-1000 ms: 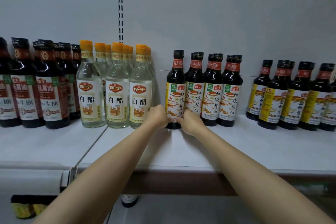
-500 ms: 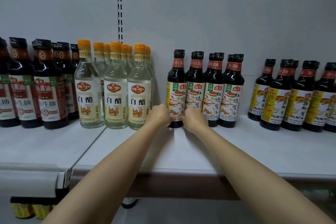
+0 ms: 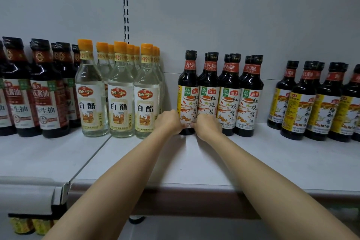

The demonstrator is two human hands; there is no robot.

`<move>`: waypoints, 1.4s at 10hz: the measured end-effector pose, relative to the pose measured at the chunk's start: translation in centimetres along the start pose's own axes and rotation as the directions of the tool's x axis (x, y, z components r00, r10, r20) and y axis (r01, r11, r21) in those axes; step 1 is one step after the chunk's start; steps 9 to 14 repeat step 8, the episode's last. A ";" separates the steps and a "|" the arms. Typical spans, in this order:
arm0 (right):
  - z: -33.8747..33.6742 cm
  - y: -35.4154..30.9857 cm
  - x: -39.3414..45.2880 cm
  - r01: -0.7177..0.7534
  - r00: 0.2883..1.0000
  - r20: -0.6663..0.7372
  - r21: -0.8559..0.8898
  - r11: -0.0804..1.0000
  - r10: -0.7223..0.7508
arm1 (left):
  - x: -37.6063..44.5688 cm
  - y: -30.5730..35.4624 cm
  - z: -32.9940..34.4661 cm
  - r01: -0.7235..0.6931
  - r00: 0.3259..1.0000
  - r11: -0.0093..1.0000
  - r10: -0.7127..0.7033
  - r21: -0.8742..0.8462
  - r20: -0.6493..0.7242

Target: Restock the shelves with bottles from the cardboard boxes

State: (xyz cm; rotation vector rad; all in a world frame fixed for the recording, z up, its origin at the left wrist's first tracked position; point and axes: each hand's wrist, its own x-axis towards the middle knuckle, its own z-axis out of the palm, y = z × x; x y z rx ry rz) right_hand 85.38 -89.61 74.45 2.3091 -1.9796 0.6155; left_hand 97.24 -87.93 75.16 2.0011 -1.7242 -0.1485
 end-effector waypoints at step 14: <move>-1.9 2.2 -1.6 0.159 0.948 0.239 0.215 0.964 -0.210 | -0.3 1.7 0.4 0.027 0.999 0.995 -0.030 0.098 0.028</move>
